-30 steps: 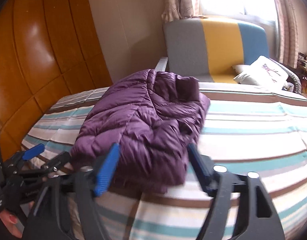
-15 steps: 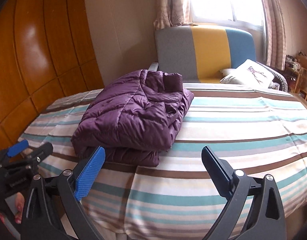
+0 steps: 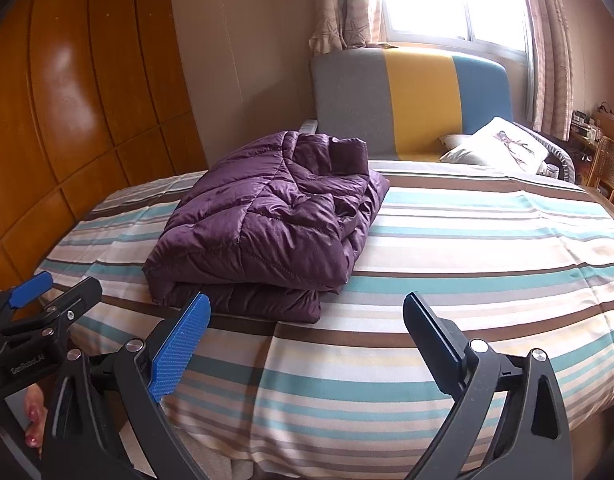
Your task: Fold large clothes
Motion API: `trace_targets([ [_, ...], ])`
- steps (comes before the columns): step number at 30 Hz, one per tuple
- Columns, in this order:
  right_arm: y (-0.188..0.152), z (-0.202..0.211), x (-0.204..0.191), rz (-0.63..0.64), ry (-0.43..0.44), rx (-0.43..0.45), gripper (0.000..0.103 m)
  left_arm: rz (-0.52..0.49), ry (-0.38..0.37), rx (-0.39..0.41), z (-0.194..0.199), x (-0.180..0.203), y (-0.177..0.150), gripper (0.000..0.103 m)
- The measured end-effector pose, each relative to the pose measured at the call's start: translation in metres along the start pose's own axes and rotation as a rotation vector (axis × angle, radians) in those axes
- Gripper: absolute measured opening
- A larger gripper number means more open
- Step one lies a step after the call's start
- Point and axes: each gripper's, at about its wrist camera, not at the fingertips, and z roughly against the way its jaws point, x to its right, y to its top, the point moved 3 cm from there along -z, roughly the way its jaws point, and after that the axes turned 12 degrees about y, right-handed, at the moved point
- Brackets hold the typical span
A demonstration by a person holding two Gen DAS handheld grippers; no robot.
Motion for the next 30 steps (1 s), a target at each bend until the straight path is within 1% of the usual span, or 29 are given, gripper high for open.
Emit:
trace_targets([
  [4,-0.0003,0.0003,-0.0004,0.001,0.002,0.001,0.097,0.005,-0.008,-0.005,-0.0002,-0.0003,0.0003,0.101],
  [30,-0.0002,-0.0029,0.0022,-0.006,0.001,-0.002,0.097,0.015,-0.003,-0.009,0.0022,0.0024,-0.0041,0.101],
])
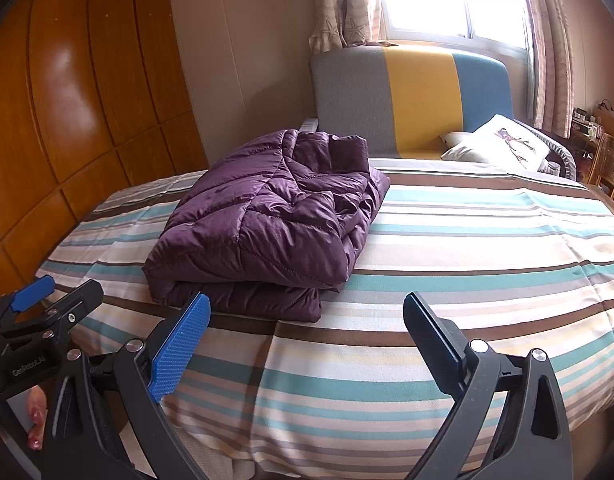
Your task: Fold large clothes
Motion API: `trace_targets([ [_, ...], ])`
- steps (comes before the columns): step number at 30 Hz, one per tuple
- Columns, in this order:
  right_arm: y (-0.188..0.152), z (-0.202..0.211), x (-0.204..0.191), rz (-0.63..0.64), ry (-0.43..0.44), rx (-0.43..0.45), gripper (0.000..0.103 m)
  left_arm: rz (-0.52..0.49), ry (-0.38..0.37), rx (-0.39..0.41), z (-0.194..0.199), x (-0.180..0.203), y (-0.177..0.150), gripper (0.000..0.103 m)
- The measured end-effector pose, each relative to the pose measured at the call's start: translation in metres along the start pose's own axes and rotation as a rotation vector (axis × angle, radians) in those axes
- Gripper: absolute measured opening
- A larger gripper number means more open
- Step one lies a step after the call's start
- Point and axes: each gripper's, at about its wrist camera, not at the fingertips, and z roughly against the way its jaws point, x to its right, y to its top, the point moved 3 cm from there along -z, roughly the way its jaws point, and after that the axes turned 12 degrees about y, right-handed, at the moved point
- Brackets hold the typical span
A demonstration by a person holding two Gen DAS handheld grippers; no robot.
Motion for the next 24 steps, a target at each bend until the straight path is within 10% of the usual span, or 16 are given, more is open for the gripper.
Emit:
trace_targets([
  [24,-0.0035,-0.0047,0.0006,-0.003,0.004,-0.012,0.097,-0.01,-0.015,-0.005,0.0036,0.0032,-0.0033,0.101],
])
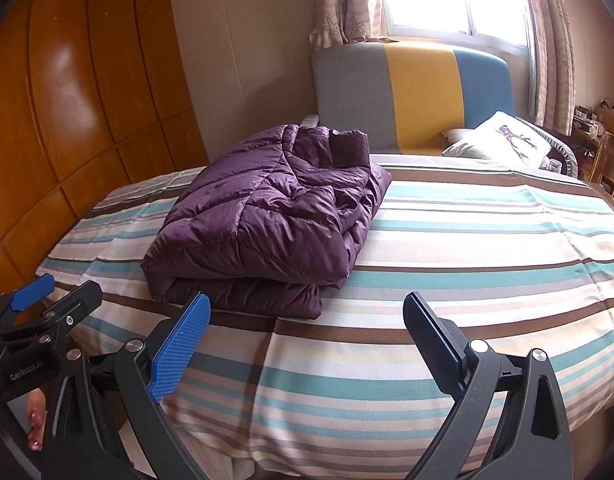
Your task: Fold large clothes
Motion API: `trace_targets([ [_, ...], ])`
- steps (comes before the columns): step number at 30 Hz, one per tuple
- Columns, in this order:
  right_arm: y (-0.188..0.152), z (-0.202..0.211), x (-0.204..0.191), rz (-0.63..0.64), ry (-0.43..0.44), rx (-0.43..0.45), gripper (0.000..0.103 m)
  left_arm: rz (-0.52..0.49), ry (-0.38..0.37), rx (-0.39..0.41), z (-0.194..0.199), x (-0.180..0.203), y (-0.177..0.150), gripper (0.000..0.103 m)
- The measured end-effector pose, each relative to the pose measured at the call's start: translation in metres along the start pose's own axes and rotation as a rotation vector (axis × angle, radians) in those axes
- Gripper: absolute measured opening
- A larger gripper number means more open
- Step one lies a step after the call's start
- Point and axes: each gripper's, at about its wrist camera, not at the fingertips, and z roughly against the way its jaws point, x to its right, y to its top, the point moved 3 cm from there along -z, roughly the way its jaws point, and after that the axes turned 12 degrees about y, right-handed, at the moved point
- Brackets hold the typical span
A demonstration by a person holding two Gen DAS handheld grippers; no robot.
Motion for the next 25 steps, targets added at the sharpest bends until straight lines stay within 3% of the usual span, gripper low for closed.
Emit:
trace_targets([
  [18,-0.004,-0.006,0.005,-0.014,0.009,-0.019,0.097,-0.019,-0.01,-0.028,-0.005,0.007,-0.005,0.101],
  [25,-0.002,-0.013,0.013,-0.027,0.006,-0.036,0.097,-0.02,-0.014,-0.092,-0.02,0.007,-0.004,0.101],
])
